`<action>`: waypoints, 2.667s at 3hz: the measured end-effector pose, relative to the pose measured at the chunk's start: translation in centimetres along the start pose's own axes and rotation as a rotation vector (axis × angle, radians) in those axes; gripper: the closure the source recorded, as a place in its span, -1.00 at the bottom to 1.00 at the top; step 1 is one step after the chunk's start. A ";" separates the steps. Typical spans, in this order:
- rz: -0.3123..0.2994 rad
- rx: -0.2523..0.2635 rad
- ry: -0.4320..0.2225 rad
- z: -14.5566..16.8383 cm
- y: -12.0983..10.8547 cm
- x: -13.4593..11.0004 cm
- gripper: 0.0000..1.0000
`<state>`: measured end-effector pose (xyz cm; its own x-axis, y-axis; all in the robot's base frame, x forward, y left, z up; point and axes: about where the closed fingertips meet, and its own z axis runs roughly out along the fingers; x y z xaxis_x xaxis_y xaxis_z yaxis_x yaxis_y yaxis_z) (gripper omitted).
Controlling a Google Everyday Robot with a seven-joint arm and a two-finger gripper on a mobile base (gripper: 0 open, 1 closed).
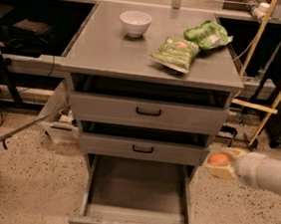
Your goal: Pick orange from bottom drawer and place on counter
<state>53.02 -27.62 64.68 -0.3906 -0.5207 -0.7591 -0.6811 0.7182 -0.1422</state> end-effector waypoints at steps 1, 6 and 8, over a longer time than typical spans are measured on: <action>0.040 0.017 -0.105 -7.2 -1.9 -4.5 1.00; -0.093 0.124 -0.300 -19.3 -9.8 -32.1 1.00; 0.076 0.118 -0.296 -12.7 -17.6 -38.4 1.00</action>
Offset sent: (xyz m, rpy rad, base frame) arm -0.0096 -0.0164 0.0634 0.0595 -0.0544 -0.0140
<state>72.15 -26.16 104.46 -0.2289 -0.3190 -0.9197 -0.5734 0.8077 -0.1374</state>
